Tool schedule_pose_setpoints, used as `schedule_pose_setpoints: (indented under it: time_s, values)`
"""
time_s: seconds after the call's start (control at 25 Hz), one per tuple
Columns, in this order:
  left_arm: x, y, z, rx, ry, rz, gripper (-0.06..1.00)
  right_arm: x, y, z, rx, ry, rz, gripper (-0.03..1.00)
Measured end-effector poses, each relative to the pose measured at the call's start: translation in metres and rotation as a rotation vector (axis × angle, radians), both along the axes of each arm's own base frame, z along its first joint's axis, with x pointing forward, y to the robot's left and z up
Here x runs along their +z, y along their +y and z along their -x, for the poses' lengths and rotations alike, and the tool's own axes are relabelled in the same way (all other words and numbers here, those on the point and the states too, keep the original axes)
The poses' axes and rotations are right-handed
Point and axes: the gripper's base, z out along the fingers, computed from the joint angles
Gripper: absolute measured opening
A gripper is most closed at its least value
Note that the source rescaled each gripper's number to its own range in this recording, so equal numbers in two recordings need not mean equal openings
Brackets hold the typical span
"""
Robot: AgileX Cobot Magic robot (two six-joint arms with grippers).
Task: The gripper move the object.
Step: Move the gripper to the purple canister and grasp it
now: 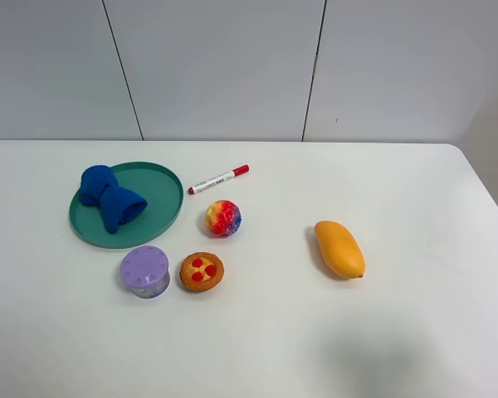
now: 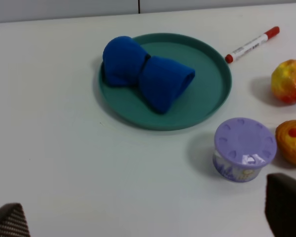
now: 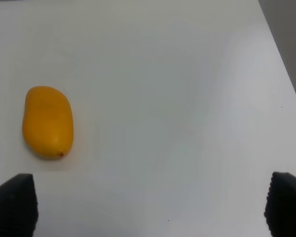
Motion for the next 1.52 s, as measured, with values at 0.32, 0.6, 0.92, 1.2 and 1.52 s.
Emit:
schedule_pose_setpoints:
  time_s: [0.32,0.6,0.92,1.2,1.52]
  values:
    - [0.000,0.000,0.000,0.000,0.000,0.000,1.00,0.000,0.000,0.000,0.000,0.000,0.000,1.00]
    - [0.000,0.000,0.000,0.000,0.000,0.000,1.00,0.000,0.000,0.000,0.000,0.000,0.000,1.00]
    - [0.000,0.000,0.000,0.000,0.000,0.000,1.00,0.000,0.000,0.000,0.000,0.000,0.000,1.00]
    - [0.001,0.000,-0.004,-0.001,0.027,0.002,1.00,0.000,0.000,0.000,0.000,0.000,0.000,1.00]
    - [0.057,-0.001,-0.056,-0.027,0.190,-0.005,1.00,0.000,0.000,0.000,0.000,0.000,0.000,1.00]
